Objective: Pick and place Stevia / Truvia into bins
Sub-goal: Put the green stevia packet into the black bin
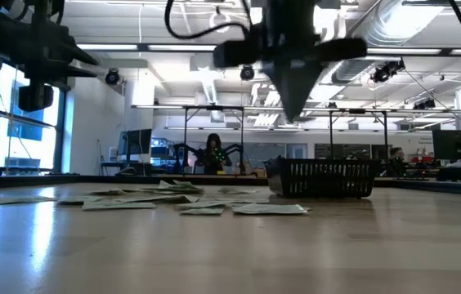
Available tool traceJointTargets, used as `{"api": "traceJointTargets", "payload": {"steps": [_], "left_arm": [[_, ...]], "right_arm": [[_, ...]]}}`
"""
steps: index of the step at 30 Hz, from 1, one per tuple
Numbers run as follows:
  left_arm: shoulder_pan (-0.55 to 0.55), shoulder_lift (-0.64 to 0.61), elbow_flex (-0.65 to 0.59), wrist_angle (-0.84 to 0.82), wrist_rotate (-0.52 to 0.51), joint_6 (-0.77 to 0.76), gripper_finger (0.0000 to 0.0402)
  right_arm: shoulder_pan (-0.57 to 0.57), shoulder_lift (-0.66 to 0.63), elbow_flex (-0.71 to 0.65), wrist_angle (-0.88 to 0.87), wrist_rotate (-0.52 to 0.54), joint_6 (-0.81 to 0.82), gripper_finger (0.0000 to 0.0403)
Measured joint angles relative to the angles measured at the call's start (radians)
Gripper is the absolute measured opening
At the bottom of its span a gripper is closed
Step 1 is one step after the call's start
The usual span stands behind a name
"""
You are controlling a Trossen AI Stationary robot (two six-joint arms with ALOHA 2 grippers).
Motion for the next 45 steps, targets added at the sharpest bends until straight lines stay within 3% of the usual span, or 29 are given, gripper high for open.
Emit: {"api": "traceJointTargets", "payload": {"steps": [10, 18, 27, 30, 38, 41, 45], "left_arm": [[0.000, -0.001, 0.000, -0.005, -0.045, 0.088, 0.0111], [0.000, -0.001, 0.000, -0.010, -0.073, 0.150, 0.0111], [0.001, 0.001, 0.000, -0.003, -0.192, 0.167, 0.0111], [0.001, 0.001, 0.000, -0.001, -0.224, 0.143, 0.0111], [0.001, 0.001, 0.000, 0.000, -0.283, 0.139, 0.0111], [0.001, 0.001, 0.000, 0.000, -0.284, 0.128, 0.0111], [0.001, 0.001, 0.000, 0.000, -0.285, 0.119, 0.0111]], "right_arm": [[-0.161, -0.072, -0.170, 0.089, -0.015, -0.040, 0.0000], [-0.243, -0.115, -0.379, 0.251, -0.136, -0.113, 0.0000], [-0.273, -0.121, -0.406, 0.287, -0.077, -0.213, 0.0008], [-0.274, -0.123, -0.383, 0.277, -0.070, -0.246, 0.0037], [-0.258, -0.123, -0.345, 0.286, -0.100, -0.300, 0.0172], [-0.240, -0.123, -0.296, 0.360, -0.075, -0.437, 0.0207], [-0.260, -0.118, -0.243, 0.564, -0.050, -0.645, 0.0225]]}}
